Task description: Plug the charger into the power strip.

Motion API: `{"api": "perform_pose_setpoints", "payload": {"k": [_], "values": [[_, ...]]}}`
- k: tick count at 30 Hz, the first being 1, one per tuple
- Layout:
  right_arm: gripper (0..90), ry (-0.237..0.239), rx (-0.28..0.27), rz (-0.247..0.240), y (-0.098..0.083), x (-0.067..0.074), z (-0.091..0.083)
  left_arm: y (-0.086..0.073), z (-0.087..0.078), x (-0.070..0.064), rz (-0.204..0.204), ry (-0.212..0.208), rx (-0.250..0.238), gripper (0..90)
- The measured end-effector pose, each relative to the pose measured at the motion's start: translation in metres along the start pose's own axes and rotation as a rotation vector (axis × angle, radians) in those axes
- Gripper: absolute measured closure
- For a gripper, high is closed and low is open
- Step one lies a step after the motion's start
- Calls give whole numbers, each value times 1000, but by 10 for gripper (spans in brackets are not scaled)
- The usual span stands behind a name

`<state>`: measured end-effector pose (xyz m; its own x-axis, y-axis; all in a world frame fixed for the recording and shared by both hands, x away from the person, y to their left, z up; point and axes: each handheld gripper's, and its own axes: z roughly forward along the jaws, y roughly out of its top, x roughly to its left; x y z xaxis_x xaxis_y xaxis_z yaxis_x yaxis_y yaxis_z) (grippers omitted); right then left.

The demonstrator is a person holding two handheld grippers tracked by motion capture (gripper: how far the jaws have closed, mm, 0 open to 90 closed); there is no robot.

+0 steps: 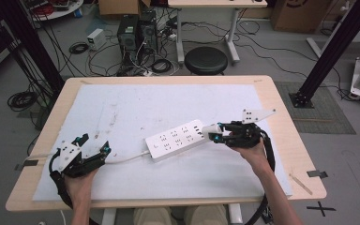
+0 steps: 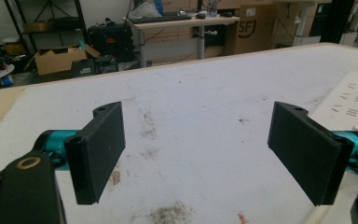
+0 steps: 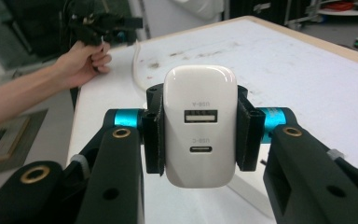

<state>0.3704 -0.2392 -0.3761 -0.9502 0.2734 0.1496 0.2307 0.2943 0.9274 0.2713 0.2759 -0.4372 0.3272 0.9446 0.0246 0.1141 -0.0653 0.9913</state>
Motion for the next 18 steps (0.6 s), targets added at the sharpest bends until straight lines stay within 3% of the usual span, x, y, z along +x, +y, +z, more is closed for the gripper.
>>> {"api": "perform_pose_setpoints", "payload": {"k": [3, 4, 7, 18], "values": [[632, 26, 13, -16, 5, -3, 6, -1, -2, -1, 13, 16, -17, 189], [632, 41, 57, -55, 12, -9, 15, -2, -2, -2, 14, 27, -21, 196], [633, 45, 75, -53, 14, -11, 17, -2, -4, -3, 16, 37, -31, 195], [633, 85, 224, -149, 46, -41, 41, -4, -6, -4, 12, 34, -39, 195]]}}
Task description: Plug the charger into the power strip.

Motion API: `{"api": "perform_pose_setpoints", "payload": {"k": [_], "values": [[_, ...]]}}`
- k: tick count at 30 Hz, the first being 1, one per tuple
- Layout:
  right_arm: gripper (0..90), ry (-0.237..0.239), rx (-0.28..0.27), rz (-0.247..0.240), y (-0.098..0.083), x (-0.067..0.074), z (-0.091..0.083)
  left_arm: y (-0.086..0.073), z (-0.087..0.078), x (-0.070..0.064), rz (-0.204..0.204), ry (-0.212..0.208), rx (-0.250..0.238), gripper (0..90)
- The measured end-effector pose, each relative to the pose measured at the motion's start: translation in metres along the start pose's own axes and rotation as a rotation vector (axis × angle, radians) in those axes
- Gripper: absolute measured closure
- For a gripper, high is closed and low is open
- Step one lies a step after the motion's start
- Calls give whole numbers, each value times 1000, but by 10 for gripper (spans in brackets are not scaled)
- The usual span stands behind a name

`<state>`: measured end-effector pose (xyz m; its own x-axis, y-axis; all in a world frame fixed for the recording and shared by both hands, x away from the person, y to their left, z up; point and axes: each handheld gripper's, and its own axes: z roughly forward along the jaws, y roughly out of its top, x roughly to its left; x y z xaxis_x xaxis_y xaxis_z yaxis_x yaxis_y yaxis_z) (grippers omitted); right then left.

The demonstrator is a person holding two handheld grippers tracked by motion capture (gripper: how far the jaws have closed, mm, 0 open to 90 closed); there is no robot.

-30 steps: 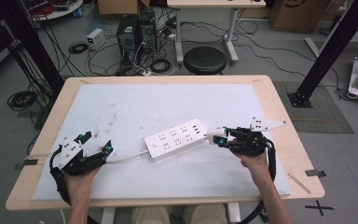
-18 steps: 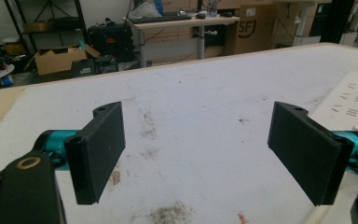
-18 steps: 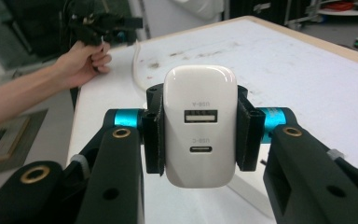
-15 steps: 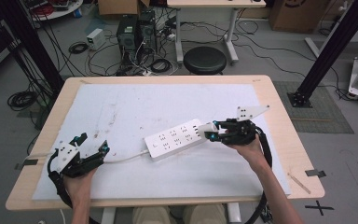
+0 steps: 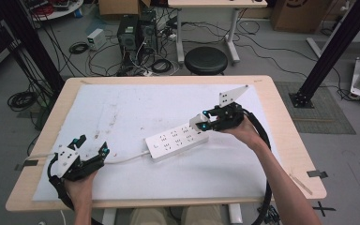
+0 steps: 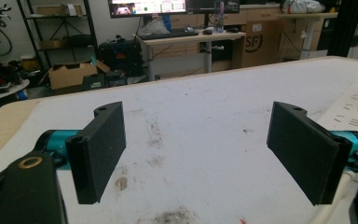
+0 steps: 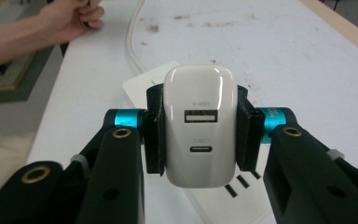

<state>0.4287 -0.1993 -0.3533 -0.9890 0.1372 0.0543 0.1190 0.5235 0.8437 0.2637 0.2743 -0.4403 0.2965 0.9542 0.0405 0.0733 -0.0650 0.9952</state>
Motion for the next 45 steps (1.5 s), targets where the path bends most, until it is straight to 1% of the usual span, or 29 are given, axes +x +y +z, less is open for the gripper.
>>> {"api": "perform_pose_setpoints", "payload": {"k": [1, 3, 4, 6, 7, 8, 9, 11, 12, 13, 14, 15, 16, 17, 20, 21, 22, 23, 25, 26, 29, 30, 34, 36, 39, 40, 41, 44, 45], "values": [[633, -5, 11, -16, 2, -3, 1, 0, 0, 0, -1, 0, 3, 195], [633, 9, 45, -38, 6, -8, 5, 0, 0, 0, -1, -6, 1, 195], [633, 8, 65, -54, 8, -11, 6, 0, 0, 0, 0, -9, 5, 195], [633, 19, 94, -68, 10, -16, 10, 0, 1, -1, 4, -14, 11, 195], [633, 19, 94, -68, 10, -16, 10, 0, 1, -1, 4, -14, 11, 195], [633, 21, 108, -82, 11, -19, 11, 0, 1, -1, 4, -14, 11, 195], [633, 29, 137, -97, 14, -23, 14, 0, 1, -1, 4, -11, 15, 195], [633, 39, 154, -115, 17, -27, 17, 0, 1, -1, -3, -7, 15, 195], [633, 39, 154, -115, 17, -27, 17, 0, 1, -1, -3, -7, 15, 195], [633, 46, 188, -136, 20, -29, 20, -1, 0, -1, -4, -3, 13, 195], [633, 46, 188, -136, 20, -29, 20, -1, 0, -1, -4, -3, 13, 195], [633, 51, 195, -146, 21, -31, 22, -1, 0, -1, -4, -3, 13, 195], [633, 59, 213, -166, 22, -33, 25, -1, 0, -1, -5, -2, 14, 195], [634, 61, 231, -171, 22, -34, 27, -1, 0, -1, -5, -3, 16, 195], [634, 73, 287, -213, 23, -35, 35, -1, 0, -1, -7, -3, 16, 195], [634, 73, 287, -213, 23, -35, 35, -1, 0, -1, -7, -3, 16, 195], [634, 91, 309, -234, 24, -36, 40, -1, 0, -1, -8, -2, 18, 195], [634, 104, 326, -243, 25, -36, 42, -1, 0, -1, -9, -2, 18, 195], [634, 115, 361, -263, 28, -37, 47, -1, 0, -2, -8, -1, 19, 196], [634, 114, 374, -283, 29, -36, 50, -1, 0, -2, -10, -1, 16, 195], [634, 122, 372, -291, 32, -37, 52, -1, 0, -1, -11, -2, 16, 195], [634, 135, 374, -299, 34, -38, 54, -1, -1, -1, -9, -2, 16, 195], [634, 136, 423, -329, 39, -41, 60, -1, 0, -1, -12, 1, 17, 195], [634, 138, 426, -330, 41, -41, 60, -1, 0, -1, -13, 0, 19, 195], [634, 155, 429, -342, 46, -43, 63, -1, -1, -1, -13, 4, 19, 195], [634, 152, 441, -348, 47, -44, 65, -1, -1, -1, -17, 3, 18, 195], [634, 159, 468, -362, 49, -45, 68, -1, -1, -1, -16, 4, 17, 195], [634, 158, 479, -368, 50, -46, 70, -1, -1, -1, -13, 3, 18, 195], [634, 163, 507, -375, 53, -47, 74, -1, -1, -2, -15, -1, 16, 195]]}}
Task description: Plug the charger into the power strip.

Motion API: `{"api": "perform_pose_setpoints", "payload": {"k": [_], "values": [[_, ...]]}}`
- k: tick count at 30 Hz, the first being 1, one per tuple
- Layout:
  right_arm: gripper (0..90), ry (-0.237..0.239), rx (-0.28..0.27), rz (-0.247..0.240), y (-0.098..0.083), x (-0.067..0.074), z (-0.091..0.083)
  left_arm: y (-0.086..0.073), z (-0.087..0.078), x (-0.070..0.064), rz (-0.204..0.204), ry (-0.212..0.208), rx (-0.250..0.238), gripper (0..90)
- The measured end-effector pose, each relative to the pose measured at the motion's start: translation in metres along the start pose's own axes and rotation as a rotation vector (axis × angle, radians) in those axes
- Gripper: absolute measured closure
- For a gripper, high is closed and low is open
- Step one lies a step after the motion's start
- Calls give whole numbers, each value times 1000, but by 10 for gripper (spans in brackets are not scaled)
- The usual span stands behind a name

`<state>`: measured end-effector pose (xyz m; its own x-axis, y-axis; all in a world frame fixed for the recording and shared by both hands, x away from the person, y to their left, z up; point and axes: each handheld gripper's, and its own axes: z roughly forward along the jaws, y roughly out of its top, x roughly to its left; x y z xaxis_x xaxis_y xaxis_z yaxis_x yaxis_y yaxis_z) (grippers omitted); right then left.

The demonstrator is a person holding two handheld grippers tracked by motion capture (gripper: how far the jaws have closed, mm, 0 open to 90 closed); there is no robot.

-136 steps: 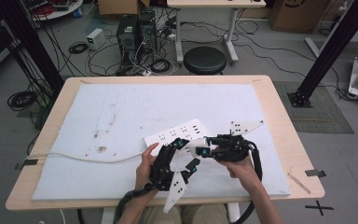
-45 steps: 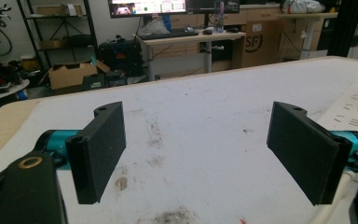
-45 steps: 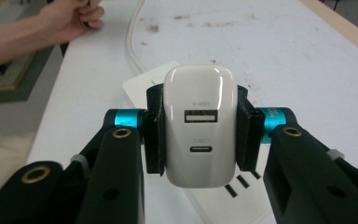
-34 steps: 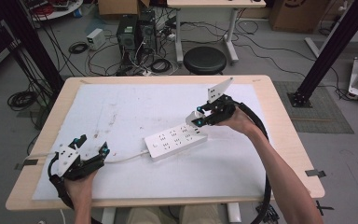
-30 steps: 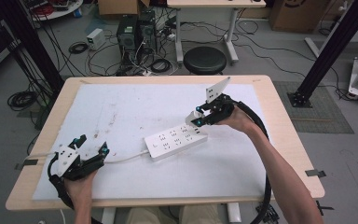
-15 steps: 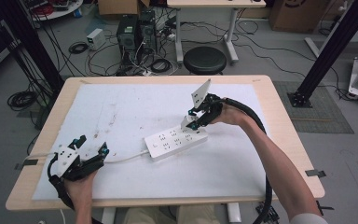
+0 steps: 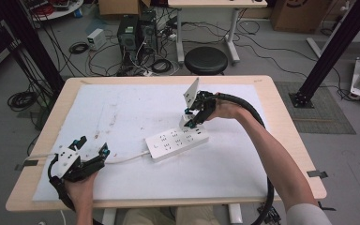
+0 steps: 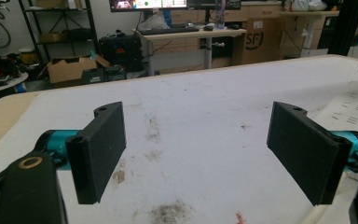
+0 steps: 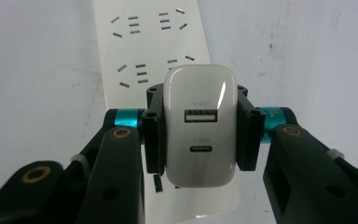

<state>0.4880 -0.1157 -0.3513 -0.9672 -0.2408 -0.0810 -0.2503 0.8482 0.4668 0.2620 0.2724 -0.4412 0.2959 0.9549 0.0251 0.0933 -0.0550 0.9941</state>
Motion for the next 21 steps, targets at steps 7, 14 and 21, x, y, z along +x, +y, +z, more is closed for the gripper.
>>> {"api": "perform_pose_setpoints", "payload": {"k": [7, 14, 21], "values": [[634, 22, 49, -32, 3, -5, 5, 0, 0, 0, 2, -4, 3, 196], [634, 52, 68, -47, 1, -9, 7, 0, 0, -1, -2, -5, 7, 196], [634, 71, 62, -58, 1, -9, 9, 0, 1, -1, 0, -2, 12, 196]]}}
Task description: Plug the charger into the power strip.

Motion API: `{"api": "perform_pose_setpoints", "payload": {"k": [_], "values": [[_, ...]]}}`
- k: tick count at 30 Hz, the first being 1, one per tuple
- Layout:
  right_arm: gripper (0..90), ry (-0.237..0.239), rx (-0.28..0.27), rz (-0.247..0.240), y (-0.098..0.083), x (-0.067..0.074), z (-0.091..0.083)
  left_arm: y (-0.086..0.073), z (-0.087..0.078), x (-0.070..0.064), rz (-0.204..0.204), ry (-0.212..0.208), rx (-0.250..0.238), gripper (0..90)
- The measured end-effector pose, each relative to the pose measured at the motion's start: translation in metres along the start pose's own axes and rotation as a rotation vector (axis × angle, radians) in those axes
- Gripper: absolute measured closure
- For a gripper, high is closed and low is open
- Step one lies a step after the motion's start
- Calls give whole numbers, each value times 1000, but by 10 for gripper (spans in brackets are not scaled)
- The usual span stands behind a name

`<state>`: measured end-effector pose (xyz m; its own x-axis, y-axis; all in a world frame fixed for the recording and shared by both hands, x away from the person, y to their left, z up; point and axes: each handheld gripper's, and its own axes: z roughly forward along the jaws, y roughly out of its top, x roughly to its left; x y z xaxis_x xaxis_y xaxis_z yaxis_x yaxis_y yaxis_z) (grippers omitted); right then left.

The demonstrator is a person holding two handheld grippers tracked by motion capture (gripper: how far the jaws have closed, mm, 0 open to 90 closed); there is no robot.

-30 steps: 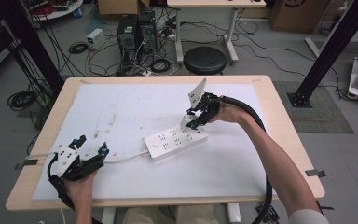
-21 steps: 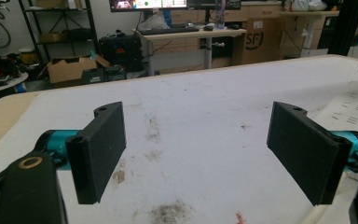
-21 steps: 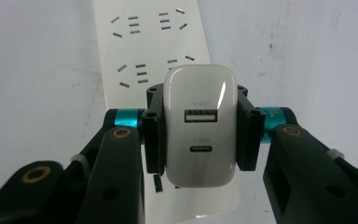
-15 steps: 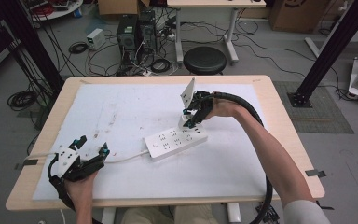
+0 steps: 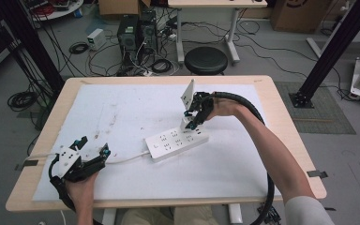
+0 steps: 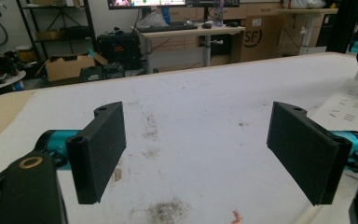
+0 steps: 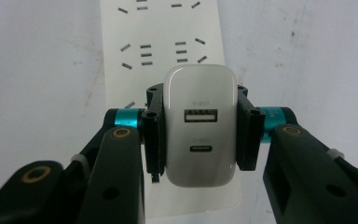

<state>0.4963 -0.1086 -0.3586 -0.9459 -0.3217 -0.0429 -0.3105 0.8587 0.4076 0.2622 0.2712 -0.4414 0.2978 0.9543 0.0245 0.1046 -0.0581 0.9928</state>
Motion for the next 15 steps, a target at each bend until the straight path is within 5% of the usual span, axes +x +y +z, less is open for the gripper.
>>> {"api": "perform_pose_setpoints", "payload": {"k": [15], "values": [[636, -12, 76, -77, 14, 3, 6, 0, 1, -1, -2, 1, 9, 198]]}}
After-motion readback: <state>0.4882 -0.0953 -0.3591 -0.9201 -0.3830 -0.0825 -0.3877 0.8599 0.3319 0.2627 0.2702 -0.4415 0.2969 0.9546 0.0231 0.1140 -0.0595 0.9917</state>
